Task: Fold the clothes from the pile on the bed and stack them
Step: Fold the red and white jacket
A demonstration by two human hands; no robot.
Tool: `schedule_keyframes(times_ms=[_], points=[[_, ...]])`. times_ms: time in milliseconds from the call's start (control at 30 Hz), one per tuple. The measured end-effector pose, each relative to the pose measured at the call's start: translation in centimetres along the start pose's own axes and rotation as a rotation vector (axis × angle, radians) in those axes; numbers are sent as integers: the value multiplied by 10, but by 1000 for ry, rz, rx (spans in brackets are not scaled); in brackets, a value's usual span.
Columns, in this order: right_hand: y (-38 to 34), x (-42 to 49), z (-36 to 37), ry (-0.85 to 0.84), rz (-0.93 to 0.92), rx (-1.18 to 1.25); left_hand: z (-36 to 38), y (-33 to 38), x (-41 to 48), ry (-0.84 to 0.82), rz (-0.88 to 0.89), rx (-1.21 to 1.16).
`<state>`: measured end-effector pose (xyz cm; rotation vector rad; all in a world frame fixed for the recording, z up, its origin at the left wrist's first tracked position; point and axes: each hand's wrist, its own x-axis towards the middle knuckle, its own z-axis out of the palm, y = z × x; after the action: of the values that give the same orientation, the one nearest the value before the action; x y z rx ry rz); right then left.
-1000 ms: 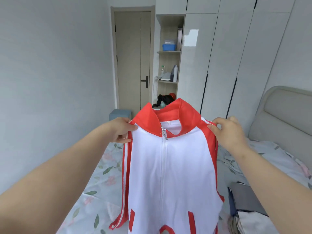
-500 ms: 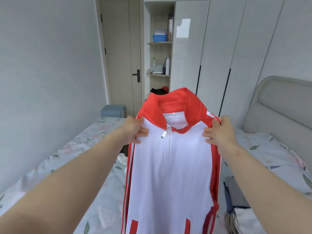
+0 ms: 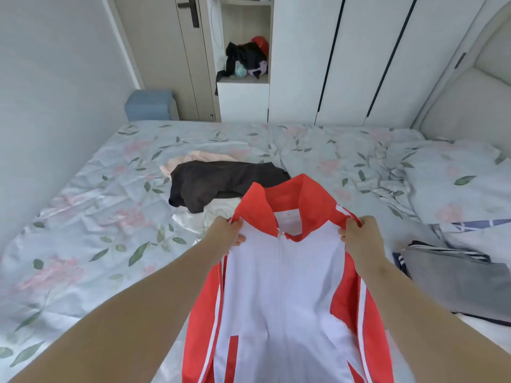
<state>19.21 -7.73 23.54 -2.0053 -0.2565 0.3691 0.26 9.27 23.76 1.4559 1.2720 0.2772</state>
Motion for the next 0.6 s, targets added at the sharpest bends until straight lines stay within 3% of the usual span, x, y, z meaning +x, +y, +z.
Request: schedule_keyframes(times_ms=[133, 233, 333, 500, 600], points=[[1, 44, 42, 66, 38, -28, 13, 0, 83, -41, 74, 4], [5, 60, 68, 5, 7, 49, 24, -9, 120, -209, 148, -59], [29, 63, 108, -125, 23, -66, 28, -41, 143, -337, 163, 78], [101, 49, 176, -421, 117, -256, 28, -117, 159, -328, 66, 421], [139, 38, 207, -620, 196, -390, 23, -164, 163, -361, -47, 511]])
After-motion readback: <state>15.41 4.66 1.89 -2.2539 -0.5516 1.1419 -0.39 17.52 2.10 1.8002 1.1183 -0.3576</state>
